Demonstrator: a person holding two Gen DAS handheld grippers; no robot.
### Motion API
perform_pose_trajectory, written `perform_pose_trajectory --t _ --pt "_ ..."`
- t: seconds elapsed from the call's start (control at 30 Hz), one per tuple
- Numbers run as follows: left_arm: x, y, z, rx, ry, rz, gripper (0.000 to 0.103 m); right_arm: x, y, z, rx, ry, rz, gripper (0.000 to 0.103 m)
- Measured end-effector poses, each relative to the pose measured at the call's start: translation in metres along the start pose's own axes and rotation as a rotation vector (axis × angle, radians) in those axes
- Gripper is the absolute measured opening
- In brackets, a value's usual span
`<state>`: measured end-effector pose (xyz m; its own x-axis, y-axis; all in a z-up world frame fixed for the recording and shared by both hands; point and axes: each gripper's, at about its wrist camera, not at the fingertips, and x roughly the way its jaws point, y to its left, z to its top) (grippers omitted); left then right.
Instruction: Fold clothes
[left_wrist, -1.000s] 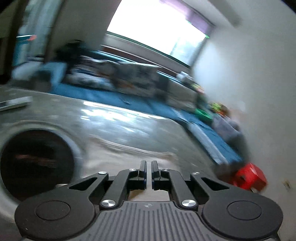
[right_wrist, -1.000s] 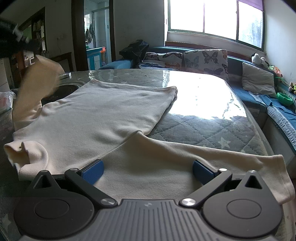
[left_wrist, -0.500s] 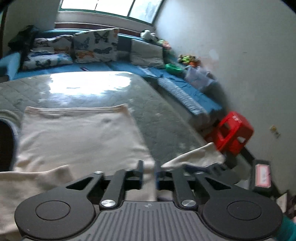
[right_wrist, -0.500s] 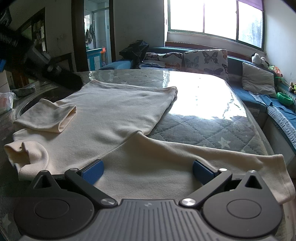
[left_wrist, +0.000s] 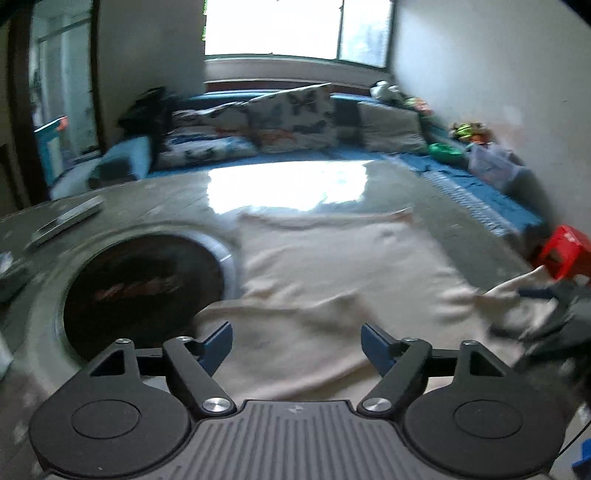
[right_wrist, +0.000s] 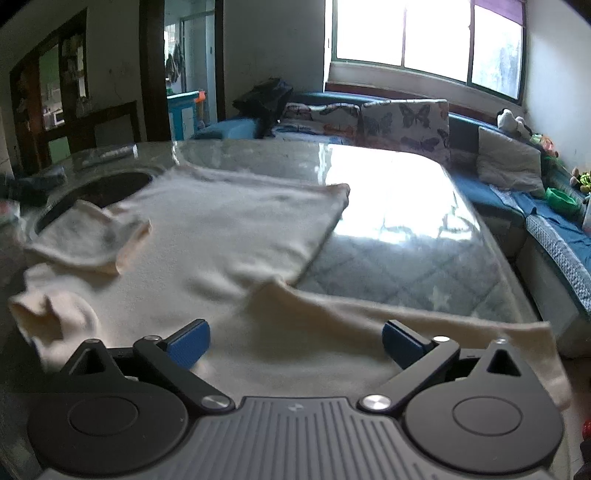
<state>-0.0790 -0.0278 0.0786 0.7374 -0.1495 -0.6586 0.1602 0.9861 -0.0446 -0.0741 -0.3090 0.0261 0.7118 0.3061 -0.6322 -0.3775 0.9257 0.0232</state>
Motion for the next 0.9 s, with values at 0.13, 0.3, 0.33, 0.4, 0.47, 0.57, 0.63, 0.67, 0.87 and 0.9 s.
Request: perform_pose_trajectory --t 0.13,0.3,0.33,0.4,0.47,0.57,0.63,0.67,0.87,0.9 --pt "-0.004 0.024 -0.021 -0.025 0.023 0.064 0.084 -0.002 0.017 0.02 -0.017 0.003 0.081 0.087" --pt "-0.004 0.042 -0.037 -0.081 0.044 0.088 0.085 0.013 0.041 0.042 -0.038 0.049 0.205 0.065" --pt "-0.004 0.043 -0.039 -0.088 0.043 0.088 0.087 0.019 0.046 0.045 -0.043 0.062 0.227 0.06" --pt "-0.003 0.045 -0.042 -0.095 0.043 0.087 0.088 0.032 0.055 0.054 -0.056 0.089 0.258 0.058" --pt "-0.002 0.045 -0.045 -0.094 0.045 0.08 0.088 0.043 0.062 0.06 -0.058 0.109 0.278 0.054" --pt "0.002 0.045 -0.048 -0.098 0.05 0.072 0.088 0.054 0.07 0.065 -0.047 0.132 0.299 0.045" --pt "0.004 0.045 -0.049 -0.102 0.053 0.066 0.088 0.059 0.075 0.067 -0.053 0.143 0.3 0.042" --pt "0.005 0.045 -0.05 -0.104 0.056 0.066 0.089 0.06 0.078 0.067 -0.056 0.145 0.298 0.034" --pt "0.008 0.041 -0.051 -0.092 0.059 0.061 0.091 0.064 0.091 0.068 -0.074 0.158 0.285 0.003" --pt "0.008 0.041 -0.05 -0.09 0.059 0.062 0.091 0.06 0.091 0.069 -0.076 0.143 0.281 0.003"
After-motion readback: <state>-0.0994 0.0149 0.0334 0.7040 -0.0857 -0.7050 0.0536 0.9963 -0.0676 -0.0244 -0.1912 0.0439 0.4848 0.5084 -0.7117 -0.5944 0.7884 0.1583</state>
